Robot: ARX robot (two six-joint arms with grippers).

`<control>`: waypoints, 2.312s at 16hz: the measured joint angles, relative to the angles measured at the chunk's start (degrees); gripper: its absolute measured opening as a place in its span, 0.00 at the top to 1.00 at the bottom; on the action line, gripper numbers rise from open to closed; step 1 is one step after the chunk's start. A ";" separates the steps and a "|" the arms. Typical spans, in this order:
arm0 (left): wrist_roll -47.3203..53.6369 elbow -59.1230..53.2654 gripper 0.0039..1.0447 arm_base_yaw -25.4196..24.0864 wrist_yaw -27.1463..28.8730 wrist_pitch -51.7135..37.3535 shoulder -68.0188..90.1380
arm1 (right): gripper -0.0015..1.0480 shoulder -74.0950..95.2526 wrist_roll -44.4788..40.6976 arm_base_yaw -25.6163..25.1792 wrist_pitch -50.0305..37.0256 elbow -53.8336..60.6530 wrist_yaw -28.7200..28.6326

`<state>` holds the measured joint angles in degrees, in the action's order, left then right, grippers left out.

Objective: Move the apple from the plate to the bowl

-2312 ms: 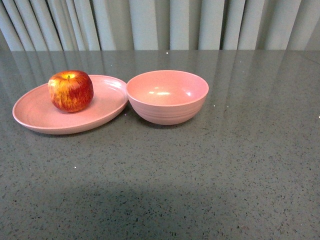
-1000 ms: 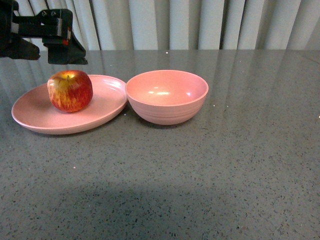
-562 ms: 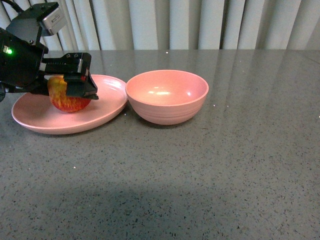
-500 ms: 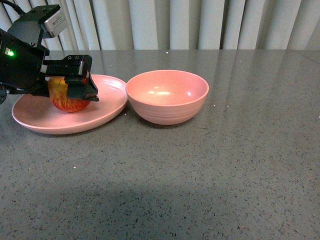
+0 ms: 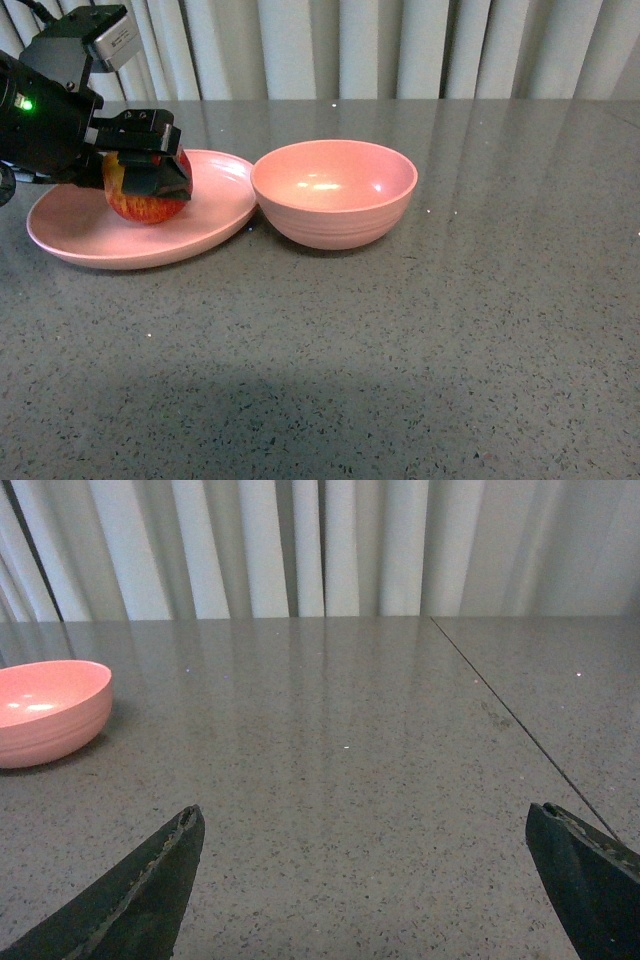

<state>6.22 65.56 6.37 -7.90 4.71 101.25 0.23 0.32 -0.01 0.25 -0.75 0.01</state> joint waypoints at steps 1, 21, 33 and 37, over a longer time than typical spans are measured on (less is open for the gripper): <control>0.28 0.00 0.34 -0.24 0.22 0.13 -0.68 | 0.06 0.00 0.00 0.00 0.00 0.00 0.00; -4.68 10.08 0.35 18.40 2.80 0.87 -2.19 | 0.06 0.00 0.00 0.00 0.00 0.00 0.00; -7.78 9.68 0.35 18.91 2.95 0.94 5.49 | 0.06 0.00 0.00 0.00 0.00 0.00 0.00; -7.78 9.68 0.35 18.86 2.93 1.03 5.97 | 0.06 0.00 0.00 0.00 0.00 0.00 0.00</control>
<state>-1.56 75.24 25.23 -4.97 5.74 107.22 0.23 0.32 -0.01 0.25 -0.75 0.01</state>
